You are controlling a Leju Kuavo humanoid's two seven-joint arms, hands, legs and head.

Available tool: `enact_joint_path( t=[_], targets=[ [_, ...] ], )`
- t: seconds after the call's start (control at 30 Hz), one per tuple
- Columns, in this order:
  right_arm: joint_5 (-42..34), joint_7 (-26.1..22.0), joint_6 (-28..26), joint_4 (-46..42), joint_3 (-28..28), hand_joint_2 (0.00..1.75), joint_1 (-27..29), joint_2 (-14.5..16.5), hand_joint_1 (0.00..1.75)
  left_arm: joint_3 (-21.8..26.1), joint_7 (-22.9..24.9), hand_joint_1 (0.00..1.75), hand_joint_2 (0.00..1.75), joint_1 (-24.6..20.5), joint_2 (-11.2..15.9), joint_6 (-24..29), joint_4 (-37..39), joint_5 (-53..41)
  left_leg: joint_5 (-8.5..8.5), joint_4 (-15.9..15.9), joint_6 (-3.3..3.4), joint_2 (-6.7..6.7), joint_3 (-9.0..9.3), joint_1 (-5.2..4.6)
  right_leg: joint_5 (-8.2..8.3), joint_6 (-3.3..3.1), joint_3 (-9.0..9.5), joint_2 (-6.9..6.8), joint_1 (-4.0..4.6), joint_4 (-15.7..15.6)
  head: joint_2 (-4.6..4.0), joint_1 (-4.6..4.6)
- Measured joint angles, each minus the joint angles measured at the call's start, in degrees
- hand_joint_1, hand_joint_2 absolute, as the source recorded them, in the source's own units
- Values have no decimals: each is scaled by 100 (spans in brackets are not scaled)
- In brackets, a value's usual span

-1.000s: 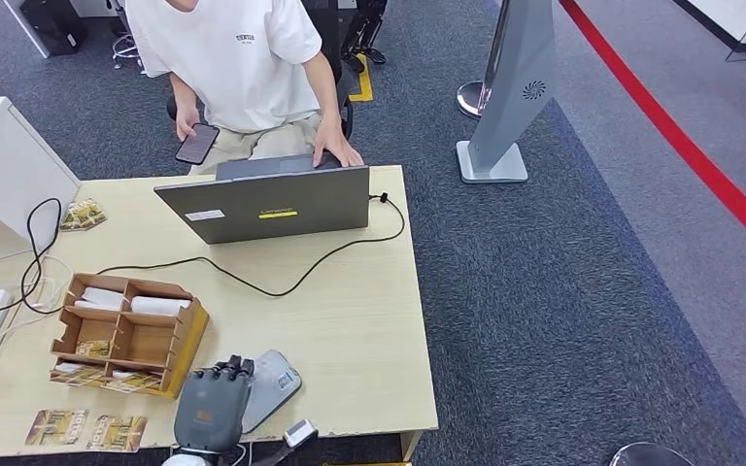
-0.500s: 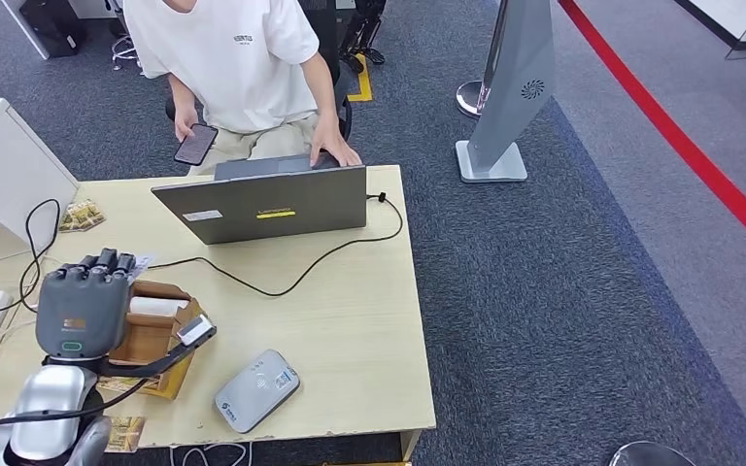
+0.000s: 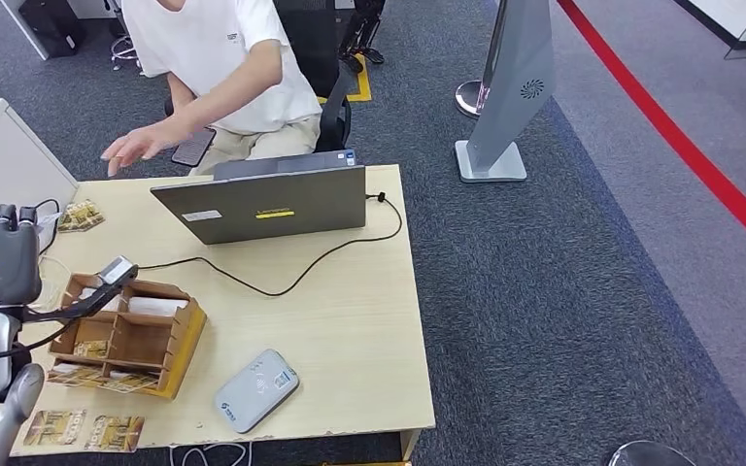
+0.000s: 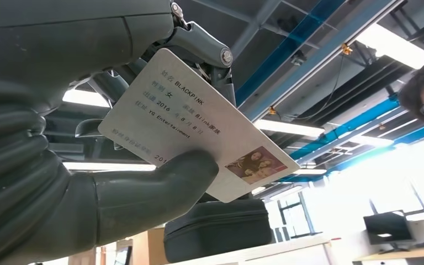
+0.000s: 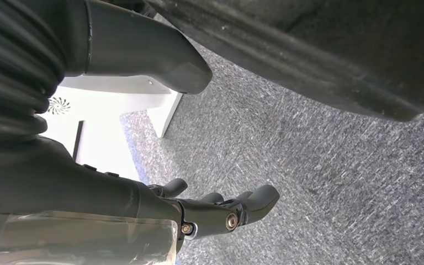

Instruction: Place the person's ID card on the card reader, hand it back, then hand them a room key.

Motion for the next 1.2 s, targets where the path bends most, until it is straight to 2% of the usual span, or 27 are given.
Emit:
enact_joint_path(
  t=[0.2,0.53,0.67,0.87,1.2],
  targets=[
    [-15,7,38,-1,0,175,-11,-2,0,-5,55,175,175,-302,83,-151,330,0,0,0,0,1,-4,-1,0,0,-5,1,0,0,0,-1],
    [-44,26,67,0,0,175,-11,-8,0,140,-382,175,175,-391,18,-241,389,0,0,0,0,2,-6,0,0,0,-6,3,0,0,0,-2],
    [-44,40,67,0,0,175,-10,-8,0,241,-479,0,175,-365,-50,-221,389,0,0,0,0,3,-9,0,0,0,-7,7,0,0,0,-1],
    [-44,43,59,-1,0,175,-9,-19,0,480,-757,0,175,-219,-263,-56,299,0,0,0,0,2,-11,0,0,0,-7,5,0,0,0,-1],
    [-74,60,42,-1,0,175,-1,-38,0,625,-923,0,175,98,-602,-46,-153,2,0,0,0,1,-11,-1,0,0,-7,5,-1,0,0,-1]
  ],
)
